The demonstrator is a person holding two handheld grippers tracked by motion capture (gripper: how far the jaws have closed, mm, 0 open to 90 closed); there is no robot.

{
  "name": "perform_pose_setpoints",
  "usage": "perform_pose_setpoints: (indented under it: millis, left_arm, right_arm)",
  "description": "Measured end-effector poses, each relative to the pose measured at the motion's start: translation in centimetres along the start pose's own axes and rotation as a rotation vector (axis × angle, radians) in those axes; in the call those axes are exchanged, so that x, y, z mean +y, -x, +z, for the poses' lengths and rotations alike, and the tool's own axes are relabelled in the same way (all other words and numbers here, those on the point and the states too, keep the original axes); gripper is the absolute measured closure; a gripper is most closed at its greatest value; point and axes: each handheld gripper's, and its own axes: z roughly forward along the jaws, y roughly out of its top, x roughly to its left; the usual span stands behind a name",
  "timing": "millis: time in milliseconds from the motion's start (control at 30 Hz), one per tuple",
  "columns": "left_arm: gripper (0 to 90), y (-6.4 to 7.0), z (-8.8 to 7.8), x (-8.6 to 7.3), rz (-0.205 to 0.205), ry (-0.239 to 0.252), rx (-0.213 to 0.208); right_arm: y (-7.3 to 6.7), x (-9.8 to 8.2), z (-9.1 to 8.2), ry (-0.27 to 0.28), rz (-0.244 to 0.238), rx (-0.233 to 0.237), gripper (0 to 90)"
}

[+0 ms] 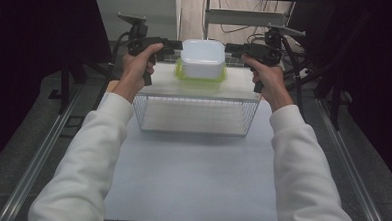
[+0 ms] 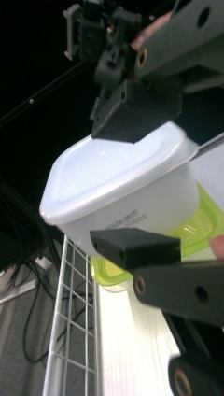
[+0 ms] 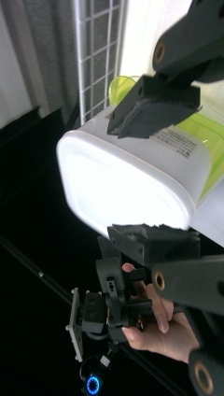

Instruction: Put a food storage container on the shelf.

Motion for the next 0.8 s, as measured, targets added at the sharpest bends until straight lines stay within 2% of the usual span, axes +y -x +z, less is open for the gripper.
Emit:
perform_pose_setpoints:
  millis: [67, 167, 200, 267, 500, 633, 800]
  left_arm:
    - [40.3, 0.5, -0.4, -0.3, 0.024, 0.002, 0.001]
    - [37.5, 1.4, -1.1, -1.0, 0.096, 0.009, 0.048]
    - [37.3, 1.6, -1.3, -1.3, 0.109, 0.014, 0.055]
    - [36.6, 1.9, -1.7, -1.8, 0.123, 0.015, 0.043]
    - [32.6, 2.6, -3.4, -4.3, 0.185, -0.009, 0.061]
    - [31.5, 2.8, -4.8, -6.1, 0.227, -0.023, 0.076]
    - [29.8, 2.5, -6.9, -9.9, 0.270, -0.046, 0.078]
  right_arm:
    - [-0.3, -0.1, -0.7, 0.006, -0.021, 0.004, 39.3]
    - [-0.7, -0.5, -1.9, 0.014, -0.082, -0.009, 35.4]
    - [-0.8, -0.7, -2.2, 0.013, -0.103, -0.020, 34.1]
    - [-0.9, -1.1, -3.0, 0.013, -0.145, -0.041, 32.1]
    - [-0.9, -3.4, -5.4, -0.024, -0.265, -0.088, 27.2]
    - [-1.0, -5.2, -6.8, -0.030, -0.314, -0.100, 25.4]
    - [-0.9, -8.8, -8.9, -0.044, -0.363, -0.119, 22.8]
